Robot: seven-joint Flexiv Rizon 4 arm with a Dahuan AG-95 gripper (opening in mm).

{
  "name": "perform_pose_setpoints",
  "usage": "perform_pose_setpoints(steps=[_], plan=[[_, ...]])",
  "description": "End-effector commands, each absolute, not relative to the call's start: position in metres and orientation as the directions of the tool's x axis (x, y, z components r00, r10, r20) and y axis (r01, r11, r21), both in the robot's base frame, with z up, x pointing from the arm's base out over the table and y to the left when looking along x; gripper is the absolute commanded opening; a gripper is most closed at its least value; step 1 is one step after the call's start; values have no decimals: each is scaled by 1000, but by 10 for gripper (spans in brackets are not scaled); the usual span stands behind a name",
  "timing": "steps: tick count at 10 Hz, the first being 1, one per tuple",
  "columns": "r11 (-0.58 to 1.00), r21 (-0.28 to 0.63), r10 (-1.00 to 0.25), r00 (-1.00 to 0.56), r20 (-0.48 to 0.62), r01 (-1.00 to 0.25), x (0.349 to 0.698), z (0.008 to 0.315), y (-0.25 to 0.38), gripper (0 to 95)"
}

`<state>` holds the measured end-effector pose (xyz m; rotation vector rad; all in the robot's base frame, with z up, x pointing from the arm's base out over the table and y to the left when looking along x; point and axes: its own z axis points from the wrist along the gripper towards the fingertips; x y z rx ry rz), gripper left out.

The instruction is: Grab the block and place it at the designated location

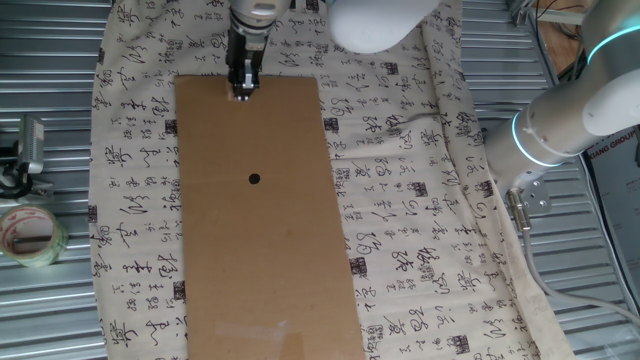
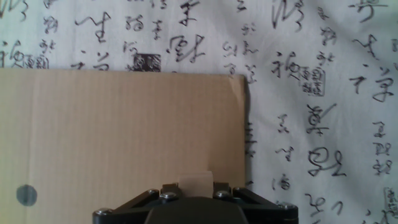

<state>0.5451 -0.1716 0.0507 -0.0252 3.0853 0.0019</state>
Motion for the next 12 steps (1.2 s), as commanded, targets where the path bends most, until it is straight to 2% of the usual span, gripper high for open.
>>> perform_pose_setpoints(steps=[1,12], plan=[[1000,-1,-7,-999,-53,-7,546,51,-167,0],[999,-10,48,-997,-56,48,551,52,-140,0]])
